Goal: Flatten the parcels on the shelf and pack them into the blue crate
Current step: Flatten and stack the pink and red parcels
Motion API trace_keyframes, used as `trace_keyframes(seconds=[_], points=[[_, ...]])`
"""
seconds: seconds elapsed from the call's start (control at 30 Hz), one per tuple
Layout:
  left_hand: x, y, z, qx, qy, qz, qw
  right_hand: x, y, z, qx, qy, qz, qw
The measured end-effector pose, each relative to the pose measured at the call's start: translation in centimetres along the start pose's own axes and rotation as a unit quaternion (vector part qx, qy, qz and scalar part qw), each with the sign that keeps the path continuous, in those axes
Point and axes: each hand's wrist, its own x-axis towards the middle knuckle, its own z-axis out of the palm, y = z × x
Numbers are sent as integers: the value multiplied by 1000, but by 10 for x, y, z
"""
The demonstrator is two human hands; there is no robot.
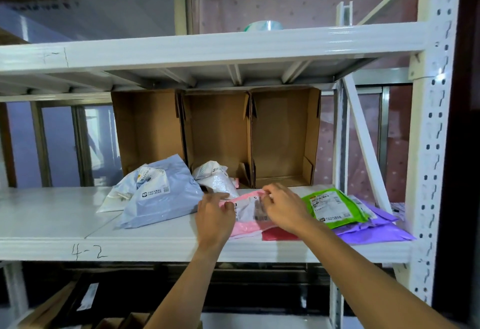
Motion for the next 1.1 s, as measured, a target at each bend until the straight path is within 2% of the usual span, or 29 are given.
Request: trace_keyframes(seconds=[0.07, 0.13, 0.37, 0.5, 0.63, 0.7, 0.97, 1.1], points=[[-2, -2, -1, 7, -33, 44, 998, -1, -10, 5, -24, -55, -44, 997], [-4, -4, -2, 30, -101, 61, 993, -2, -20, 12, -22, -96, -62, 993], [1, -3, 3, 200, -280, 66, 937, 4, -23, 39, -16, -179, -54, 982], [6, -7, 8, 235, -312, 70, 918, 12, -12, 48, -53, -216, -73, 972], [10, -8, 11, 219, -316, 52, 922, 17, -9, 53, -117, -256, -114, 953], [13, -8, 10, 227, -337, 55, 912, 21, -5, 55, -140, -276, -118, 943], [18, -13, 6, 257, -401, 126, 870, 30, 0, 51, -109, -324, -19, 940], [20, -15, 9, 242, -401, 122, 875, 32, 1, 52, -121, -308, 19, 943]])
